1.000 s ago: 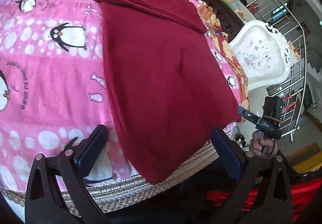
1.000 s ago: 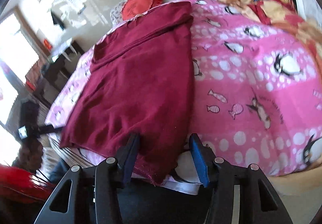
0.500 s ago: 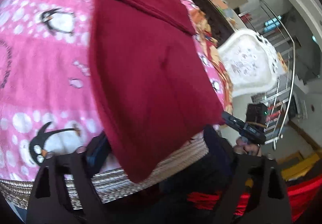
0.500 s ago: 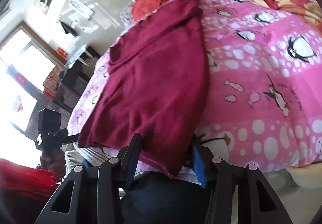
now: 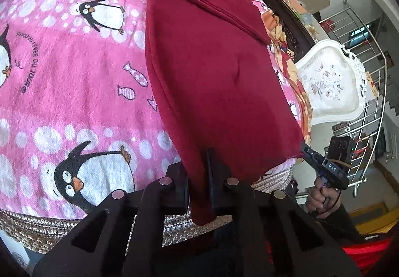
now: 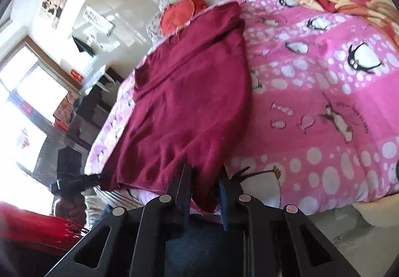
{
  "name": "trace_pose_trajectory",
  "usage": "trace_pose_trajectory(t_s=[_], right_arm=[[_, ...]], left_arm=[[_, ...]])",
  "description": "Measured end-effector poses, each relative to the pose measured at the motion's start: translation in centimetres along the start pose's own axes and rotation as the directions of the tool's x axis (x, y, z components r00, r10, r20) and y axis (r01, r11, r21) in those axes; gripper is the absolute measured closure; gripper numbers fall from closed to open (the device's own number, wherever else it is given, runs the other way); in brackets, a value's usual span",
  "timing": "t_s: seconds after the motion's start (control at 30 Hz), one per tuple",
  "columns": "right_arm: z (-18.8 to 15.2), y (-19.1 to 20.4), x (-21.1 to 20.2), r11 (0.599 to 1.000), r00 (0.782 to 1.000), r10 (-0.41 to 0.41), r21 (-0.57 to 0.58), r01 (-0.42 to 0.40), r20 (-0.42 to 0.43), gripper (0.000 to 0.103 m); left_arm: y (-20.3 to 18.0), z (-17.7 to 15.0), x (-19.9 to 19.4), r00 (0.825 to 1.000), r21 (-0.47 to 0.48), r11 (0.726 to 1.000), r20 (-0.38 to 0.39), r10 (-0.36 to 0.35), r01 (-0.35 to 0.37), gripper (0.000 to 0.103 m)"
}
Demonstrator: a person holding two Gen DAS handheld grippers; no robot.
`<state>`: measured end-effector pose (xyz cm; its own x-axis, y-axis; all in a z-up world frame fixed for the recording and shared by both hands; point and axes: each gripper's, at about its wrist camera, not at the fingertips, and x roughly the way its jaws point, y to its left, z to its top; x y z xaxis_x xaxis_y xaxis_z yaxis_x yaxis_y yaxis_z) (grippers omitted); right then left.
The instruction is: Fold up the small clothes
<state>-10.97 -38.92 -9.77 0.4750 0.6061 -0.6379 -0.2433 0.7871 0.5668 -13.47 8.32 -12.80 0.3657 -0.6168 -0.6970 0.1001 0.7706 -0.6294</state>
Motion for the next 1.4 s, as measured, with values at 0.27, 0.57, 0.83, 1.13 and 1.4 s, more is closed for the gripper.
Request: trace_pose_trajectory(t_s=[0.27, 0.57, 0.83, 1.13, 1.4], right_arm=[[-0.1, 3.9, -3.6, 0.989, 1.0, -0.002, -0.148, 0.002, -0.002, 0.095], [-0.5, 9.9, -9.2, 0.947, 0.995, 0.09, -0.305, -0.097, -0.038, 0.096], [-0.6, 11.3, -15.5, 0.936, 0.984, 0.174, -0.307, -0.175, -0.031, 0.096], [4.2, 3.0, -8.8, 0.955, 0.951, 0.252, 0.115, -0.275, 0.181, 0.096], [14.6, 2.8, -1.3, 0.969, 0.936, 0.154, 0.137, -0.206, 0.317, 0.096]], left_arm=[[-2.4, -0.7, -3.6, 0.996, 0.099, 0.995, 0.089, -0.013, 0.004, 0.099], [-4.5, -3.7, -9.9, 0.983, 0.172, 0.978, 0.115, -0.14, 0.119, 0.099], [-6.9, -5.5, -13.8, 0.948, 0.196, 0.944, 0.124, -0.292, 0.265, 0.098], [-4.3, 2.6, -8.7, 0.933, -0.043, 0.967, 0.278, -0.229, 0.25, 0.098], [-4.7, 13.9, -4.6, 0.926, -0.037, 0.996, 0.373, -0.062, 0.082, 0.098]])
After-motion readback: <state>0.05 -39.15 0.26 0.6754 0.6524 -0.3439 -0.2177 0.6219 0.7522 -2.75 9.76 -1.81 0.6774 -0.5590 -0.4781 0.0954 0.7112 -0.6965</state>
